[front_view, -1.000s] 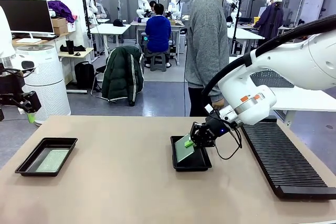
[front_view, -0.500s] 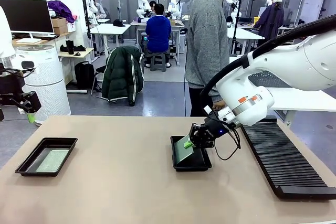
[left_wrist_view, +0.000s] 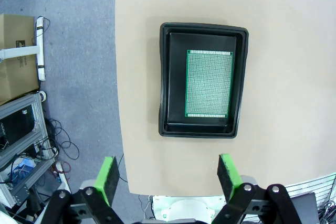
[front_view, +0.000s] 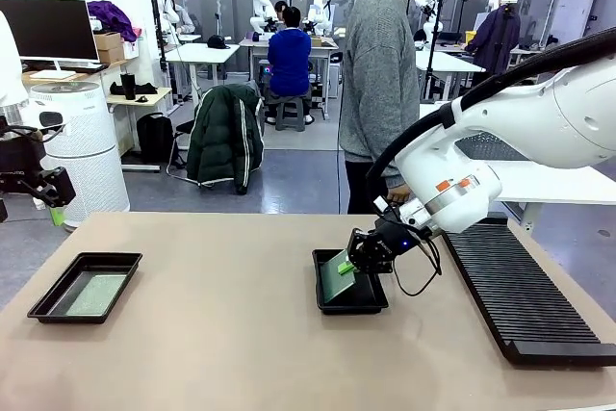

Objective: Inspect and transfer BCBs to ESD trays.
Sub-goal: Pick up the Blank PCB from the PCB Rack and place it in the right ESD tray.

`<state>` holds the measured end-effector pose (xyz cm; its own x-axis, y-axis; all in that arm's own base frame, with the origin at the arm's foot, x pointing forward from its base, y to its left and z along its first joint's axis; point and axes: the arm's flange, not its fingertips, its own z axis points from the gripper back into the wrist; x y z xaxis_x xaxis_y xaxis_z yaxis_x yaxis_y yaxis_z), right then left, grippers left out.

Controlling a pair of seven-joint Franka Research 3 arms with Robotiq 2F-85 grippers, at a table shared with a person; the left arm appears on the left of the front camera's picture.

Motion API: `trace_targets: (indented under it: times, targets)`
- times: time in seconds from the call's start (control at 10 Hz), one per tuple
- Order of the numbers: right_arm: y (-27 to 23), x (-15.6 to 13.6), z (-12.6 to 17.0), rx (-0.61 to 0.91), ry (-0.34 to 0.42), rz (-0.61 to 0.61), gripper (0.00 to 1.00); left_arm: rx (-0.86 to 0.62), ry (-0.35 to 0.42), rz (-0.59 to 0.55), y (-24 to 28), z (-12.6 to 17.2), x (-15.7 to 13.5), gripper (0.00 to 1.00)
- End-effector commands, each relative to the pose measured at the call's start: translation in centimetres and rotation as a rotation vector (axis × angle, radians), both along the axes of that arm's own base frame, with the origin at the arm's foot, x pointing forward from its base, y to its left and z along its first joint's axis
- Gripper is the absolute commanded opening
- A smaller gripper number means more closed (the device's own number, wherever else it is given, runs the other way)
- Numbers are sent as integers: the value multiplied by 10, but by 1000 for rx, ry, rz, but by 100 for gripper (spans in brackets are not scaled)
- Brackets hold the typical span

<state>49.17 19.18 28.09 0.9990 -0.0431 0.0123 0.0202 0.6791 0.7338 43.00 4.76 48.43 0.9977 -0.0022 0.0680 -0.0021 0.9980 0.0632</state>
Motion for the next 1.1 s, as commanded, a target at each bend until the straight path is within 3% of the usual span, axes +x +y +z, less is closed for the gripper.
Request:
trace_targets:
  times: [0.0, 0.4, 0.5, 0.6, 0.7, 0.8, 0.9, 1.0]
  targets:
    - [3, 1, -2, -41, -9, 5, 2, -15, 0, 3, 0, -1, 0, 100]
    - [0, 1, 1, -11, -4, 7, 2, -15, 0, 3, 0, -1, 0, 100]
    - [0, 1, 3, -18, -5, 12, 21, -15, 0, 3, 0, -1, 0, 100]
    - [0, 2, 6, -26, -6, 13, 22, -15, 0, 3, 0, -1, 0, 100]
    - [0, 2, 10, -36, -6, 14, 41, -15, 0, 3, 0, -1, 0, 100]
    - [0, 2, 15, -51, -4, 19, 26, -15, 0, 3, 0, -1, 0, 100]
    - [2, 4, 20, -65, -4, 27, 60, -15, 0, 3, 0, -1, 0, 100]
    - [5, 5, 25, -85, -4, 36, 45, -15, 0, 3, 0, -1, 0, 100]
